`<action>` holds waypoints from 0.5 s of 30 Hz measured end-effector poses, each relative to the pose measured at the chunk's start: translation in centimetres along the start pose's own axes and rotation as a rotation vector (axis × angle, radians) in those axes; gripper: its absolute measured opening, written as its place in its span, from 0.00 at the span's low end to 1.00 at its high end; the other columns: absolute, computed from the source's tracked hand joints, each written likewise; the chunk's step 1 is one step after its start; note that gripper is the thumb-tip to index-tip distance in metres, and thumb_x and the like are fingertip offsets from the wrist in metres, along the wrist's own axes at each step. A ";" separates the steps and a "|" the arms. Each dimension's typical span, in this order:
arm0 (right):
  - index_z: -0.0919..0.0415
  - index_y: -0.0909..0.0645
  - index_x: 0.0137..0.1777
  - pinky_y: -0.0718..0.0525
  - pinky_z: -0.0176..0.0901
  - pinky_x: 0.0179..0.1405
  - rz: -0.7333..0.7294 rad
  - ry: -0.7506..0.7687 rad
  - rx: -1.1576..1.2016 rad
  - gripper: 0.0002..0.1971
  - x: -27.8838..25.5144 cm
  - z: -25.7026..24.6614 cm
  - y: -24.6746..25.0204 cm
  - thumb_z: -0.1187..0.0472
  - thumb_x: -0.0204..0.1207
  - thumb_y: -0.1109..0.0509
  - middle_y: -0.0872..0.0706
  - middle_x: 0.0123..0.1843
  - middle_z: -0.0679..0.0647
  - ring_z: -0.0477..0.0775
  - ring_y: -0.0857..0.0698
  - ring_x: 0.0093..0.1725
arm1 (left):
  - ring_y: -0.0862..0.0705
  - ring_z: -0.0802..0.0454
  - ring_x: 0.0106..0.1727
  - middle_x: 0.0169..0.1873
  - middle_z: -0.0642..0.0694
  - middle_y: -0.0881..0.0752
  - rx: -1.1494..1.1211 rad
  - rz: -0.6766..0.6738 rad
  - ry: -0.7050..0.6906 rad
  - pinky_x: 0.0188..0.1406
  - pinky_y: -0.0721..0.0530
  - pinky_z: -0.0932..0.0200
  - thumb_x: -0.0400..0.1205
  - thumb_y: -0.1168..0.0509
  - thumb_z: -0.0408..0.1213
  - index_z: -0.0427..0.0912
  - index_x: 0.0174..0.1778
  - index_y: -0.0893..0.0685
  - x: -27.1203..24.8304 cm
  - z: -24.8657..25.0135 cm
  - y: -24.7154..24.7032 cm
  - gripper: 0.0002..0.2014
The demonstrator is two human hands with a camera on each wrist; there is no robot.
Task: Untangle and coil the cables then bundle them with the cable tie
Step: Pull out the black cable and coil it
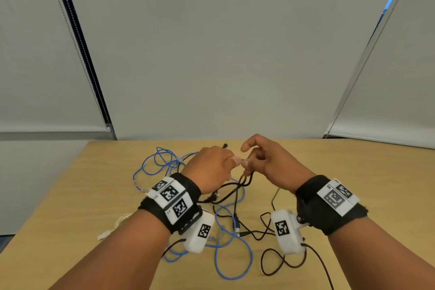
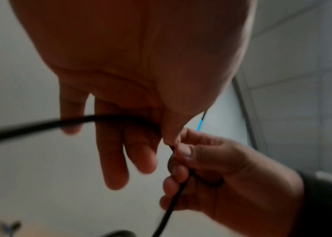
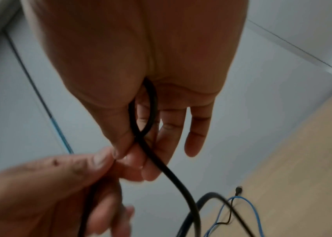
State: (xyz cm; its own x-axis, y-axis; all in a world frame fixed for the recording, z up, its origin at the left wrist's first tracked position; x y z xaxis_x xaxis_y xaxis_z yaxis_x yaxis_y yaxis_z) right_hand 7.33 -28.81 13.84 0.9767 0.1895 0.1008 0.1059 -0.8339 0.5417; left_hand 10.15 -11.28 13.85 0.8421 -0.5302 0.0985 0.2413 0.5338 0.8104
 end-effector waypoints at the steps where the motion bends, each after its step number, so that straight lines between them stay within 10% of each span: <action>1: 0.50 0.22 0.58 0.14 0.59 0.54 0.018 -0.010 0.074 0.12 -0.1 0.1 0.4 0.57 0.79 0.24 0.07 0.38 0.55 0.58 0.07 0.45 | 0.13 0.58 0.34 0.32 0.49 0.09 -0.160 -0.023 0.020 0.46 0.15 0.50 0.87 0.39 0.48 0.49 0.44 0.09 0.0 -0.2 0.1 0.15; 7: 0.46 0.24 0.68 0.13 0.47 0.41 0.288 -0.160 0.549 0.27 -0.5 2.2 1.5 0.50 0.72 0.19 0.14 0.47 0.57 0.53 0.15 0.31 | 0.10 0.52 0.37 0.29 0.48 0.12 -0.825 0.125 0.130 0.51 0.12 0.46 0.83 0.28 0.35 0.44 0.37 0.10 0.0 -0.3 0.8 0.08; 15: 0.58 0.10 0.45 0.32 0.40 0.26 0.281 -0.111 0.308 0.07 -1.3 3.0 3.5 0.55 0.80 0.25 0.27 0.29 0.45 0.48 0.33 0.29 | 0.12 0.55 0.32 0.26 0.52 0.13 -0.713 0.388 0.153 0.37 0.17 0.54 0.83 0.29 0.36 0.43 0.40 0.10 0.1 -2.1 2.4 0.07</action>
State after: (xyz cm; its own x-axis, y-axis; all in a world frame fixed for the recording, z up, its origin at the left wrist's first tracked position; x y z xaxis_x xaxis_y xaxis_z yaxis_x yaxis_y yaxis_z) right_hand 6.97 -33.54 13.05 0.9879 -0.1101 0.1096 -0.1330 -0.9641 0.2297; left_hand 11.86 -8.66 14.55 0.9726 -0.1540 0.1741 0.1246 0.9777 0.1688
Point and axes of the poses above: each hand's wrist, its own x-axis towards the middle knuckle, its own y-axis out of the back of the hand, z = x × y, the point moved 3 cm from there along x, towards the middle knuckle
